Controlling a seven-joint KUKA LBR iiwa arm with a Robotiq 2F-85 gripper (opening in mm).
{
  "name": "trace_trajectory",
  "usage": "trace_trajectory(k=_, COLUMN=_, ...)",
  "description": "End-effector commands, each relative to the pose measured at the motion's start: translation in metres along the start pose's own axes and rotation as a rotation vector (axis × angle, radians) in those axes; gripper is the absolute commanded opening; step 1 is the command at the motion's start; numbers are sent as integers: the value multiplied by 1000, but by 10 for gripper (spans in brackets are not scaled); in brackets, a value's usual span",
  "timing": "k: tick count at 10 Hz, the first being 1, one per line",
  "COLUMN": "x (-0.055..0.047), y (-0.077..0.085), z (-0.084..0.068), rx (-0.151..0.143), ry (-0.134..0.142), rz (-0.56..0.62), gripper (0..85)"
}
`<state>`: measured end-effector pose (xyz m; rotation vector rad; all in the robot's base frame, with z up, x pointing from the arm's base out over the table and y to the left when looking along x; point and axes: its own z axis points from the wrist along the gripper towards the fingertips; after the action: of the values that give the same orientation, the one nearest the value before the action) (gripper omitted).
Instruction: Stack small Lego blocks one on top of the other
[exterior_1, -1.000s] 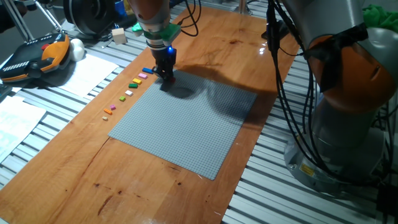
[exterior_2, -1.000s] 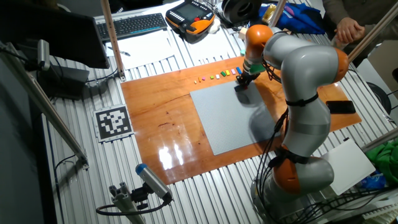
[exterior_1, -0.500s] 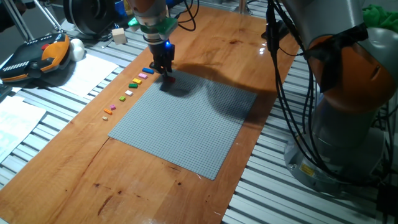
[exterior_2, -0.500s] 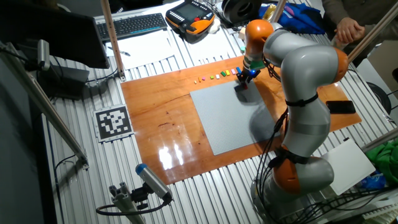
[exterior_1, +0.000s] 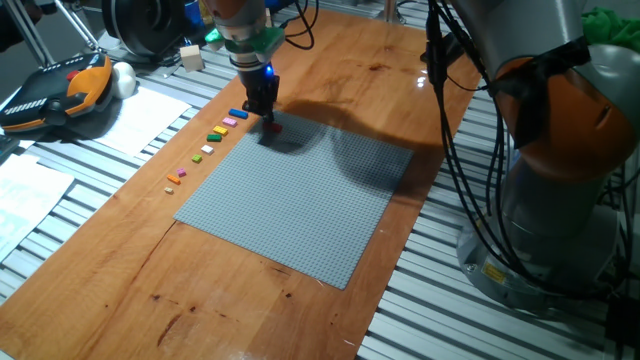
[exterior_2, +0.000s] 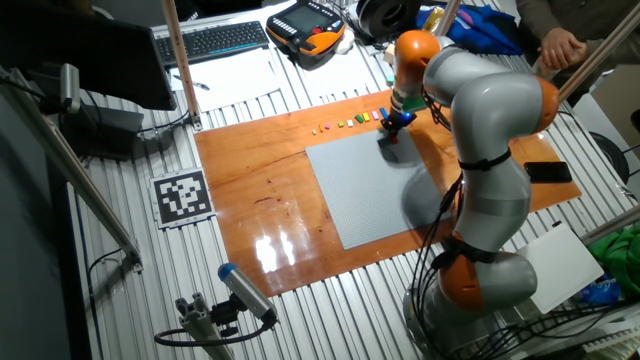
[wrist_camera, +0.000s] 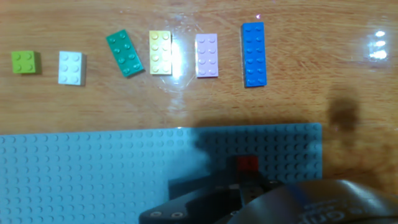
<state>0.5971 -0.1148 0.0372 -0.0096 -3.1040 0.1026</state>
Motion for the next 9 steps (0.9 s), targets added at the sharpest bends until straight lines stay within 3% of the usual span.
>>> trace_trajectory(k=1, x=0, y=0, z=5, rx=-3, ry=-7, rz=-1, gripper=0)
trace_trajectory(k=3, x=2, y=2, z=11, rx=-5, ry=-23, rz=1, gripper=0)
trace_trajectory(k=8, x=2, y=-2, z=-9, rx=-3, ry=40, rz=-16, gripper=0)
trace_trajectory(k=9, x=4, y=-3, z=-10, rx=0, ry=40, rz=-18, gripper=0)
